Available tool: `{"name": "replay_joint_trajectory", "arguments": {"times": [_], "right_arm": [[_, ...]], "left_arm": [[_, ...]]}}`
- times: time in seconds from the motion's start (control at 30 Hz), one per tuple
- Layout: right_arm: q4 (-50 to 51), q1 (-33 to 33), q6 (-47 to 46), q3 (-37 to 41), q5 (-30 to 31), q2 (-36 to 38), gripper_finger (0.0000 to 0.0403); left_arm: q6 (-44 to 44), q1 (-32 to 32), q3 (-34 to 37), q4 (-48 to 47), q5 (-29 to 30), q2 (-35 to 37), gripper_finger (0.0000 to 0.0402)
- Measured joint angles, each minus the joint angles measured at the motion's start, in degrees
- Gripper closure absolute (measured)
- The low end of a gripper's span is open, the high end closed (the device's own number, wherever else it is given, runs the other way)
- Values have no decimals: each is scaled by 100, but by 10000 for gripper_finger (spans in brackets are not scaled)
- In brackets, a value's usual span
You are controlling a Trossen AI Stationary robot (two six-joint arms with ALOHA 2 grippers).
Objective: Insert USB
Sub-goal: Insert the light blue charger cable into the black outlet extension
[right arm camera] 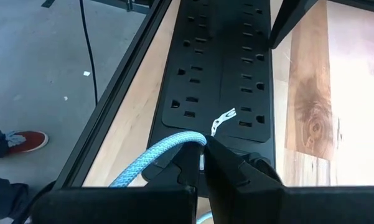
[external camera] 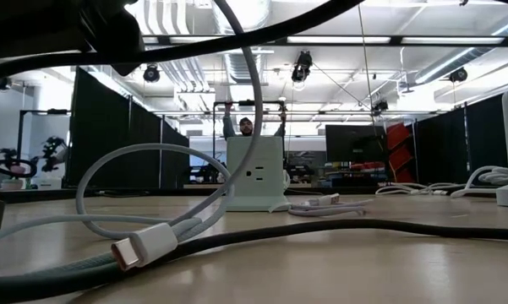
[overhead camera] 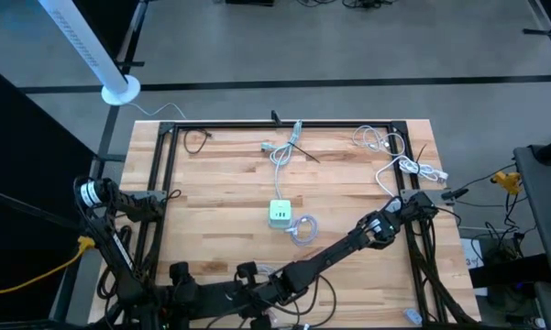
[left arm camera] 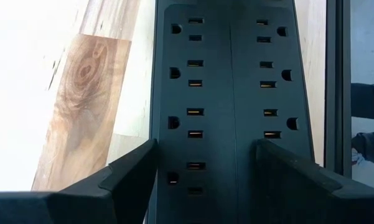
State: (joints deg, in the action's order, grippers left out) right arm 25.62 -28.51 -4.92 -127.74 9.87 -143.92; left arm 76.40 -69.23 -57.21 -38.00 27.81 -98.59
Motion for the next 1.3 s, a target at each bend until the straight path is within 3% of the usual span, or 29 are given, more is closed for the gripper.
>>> {"name": "replay_joint_trajectory", "arguments": {"times": [1.3], "right_arm": [[-168, 123, 83, 332, 15, -35, 403]], "left_arm": [[-31, 11, 2, 6, -13, 37, 143]]}}
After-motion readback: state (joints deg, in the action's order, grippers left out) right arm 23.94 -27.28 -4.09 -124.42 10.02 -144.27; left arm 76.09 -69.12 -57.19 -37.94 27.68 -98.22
